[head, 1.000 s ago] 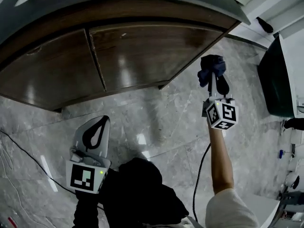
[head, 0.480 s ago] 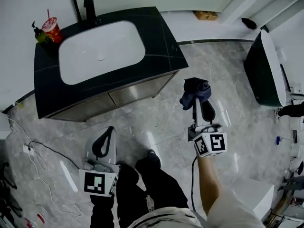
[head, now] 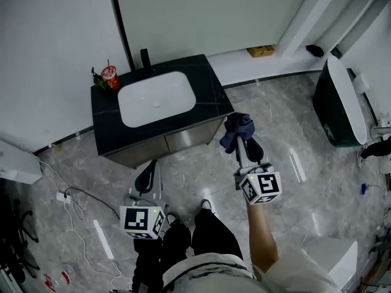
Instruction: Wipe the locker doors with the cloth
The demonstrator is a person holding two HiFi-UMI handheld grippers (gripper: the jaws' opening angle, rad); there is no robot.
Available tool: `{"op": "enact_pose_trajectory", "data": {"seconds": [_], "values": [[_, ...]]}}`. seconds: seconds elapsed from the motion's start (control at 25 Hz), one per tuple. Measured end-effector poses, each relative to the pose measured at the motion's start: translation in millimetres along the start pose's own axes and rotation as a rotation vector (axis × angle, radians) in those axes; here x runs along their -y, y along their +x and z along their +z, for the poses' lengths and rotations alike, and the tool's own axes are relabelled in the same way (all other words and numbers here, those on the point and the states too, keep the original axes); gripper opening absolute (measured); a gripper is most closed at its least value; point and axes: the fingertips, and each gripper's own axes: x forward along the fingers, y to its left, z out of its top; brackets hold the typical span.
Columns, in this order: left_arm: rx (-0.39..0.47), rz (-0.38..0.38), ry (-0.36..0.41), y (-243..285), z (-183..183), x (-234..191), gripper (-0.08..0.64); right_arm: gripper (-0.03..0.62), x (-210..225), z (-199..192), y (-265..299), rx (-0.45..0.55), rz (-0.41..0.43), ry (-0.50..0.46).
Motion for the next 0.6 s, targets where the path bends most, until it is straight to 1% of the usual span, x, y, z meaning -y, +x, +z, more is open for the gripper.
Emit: {"op": "enact_pose_trajectory", "data": {"seconds": [0.12, 0.2, 0.32, 0.44, 0.6], "values": [[0.0, -0.003, 0.004, -14, 7, 8, 0.003, 0.08, -23, 22, -12, 0.015, 0.029, 0.009], [-0.003, -0.002, 0.007, -21, 12, 16, 0.003, 0.08, -38, 34, -19, 0.025, 0.064, 0.009], [-0.001, 0.022, 0.008, -32, 19, 29, 0.002, 0.08, -54, 45, -31, 0.025, 0.125, 0.002], [0.0, 0.063, 0.024, -46, 24, 48, 0.002, 0.08, -55, 47, -48, 0.024, 0.173, 0.024], [-0.001, 0.126, 0.055, -69, 20, 82, 0.003, 0.08, -48, 45, -82, 0.037, 0.238, 0.034]]}}
